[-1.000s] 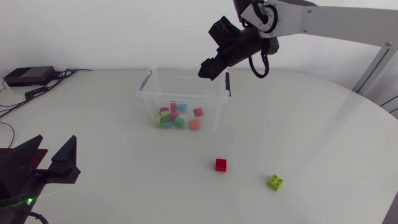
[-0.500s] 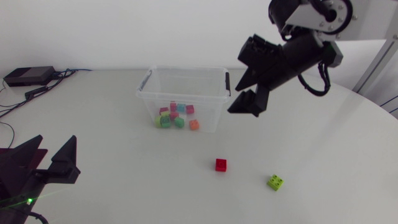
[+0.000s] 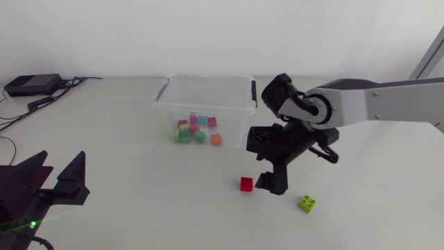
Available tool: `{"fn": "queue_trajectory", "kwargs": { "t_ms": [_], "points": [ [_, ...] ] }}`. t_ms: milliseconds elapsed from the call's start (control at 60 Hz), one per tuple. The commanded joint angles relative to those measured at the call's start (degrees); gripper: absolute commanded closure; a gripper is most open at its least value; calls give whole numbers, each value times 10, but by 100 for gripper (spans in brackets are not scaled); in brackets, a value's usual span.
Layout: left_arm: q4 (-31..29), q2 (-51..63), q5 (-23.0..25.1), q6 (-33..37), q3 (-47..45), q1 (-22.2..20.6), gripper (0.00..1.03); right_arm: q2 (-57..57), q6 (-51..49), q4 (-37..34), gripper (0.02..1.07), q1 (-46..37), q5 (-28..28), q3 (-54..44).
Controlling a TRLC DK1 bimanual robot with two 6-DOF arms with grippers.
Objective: Pick up the duplo bricks and place them in the container
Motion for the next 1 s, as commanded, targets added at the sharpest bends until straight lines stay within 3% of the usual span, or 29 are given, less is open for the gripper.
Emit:
{"fn": "queue_trajectory", "kwargs": {
  "t_ms": [0, 500, 767, 933, 983],
  "points": [
    [-1, -5, 0, 4, -13, 3, 5, 31, -6, 6, 7, 10, 7, -6],
    [-1, -5, 0, 4, -13, 3, 5, 144, 1, 1, 7, 41, 23, 69],
    [-1, -5, 0, 4, -13, 3, 5, 171, 1, 21, 14, 38, 24, 69],
    [-1, -5, 0, 4, -13, 3, 5, 181, -1, 27, 36, 35, 24, 70],
    [-1, -5, 0, 4, -13, 3, 5, 181, -2, 28, 51, 35, 24, 70]
  ]
}}
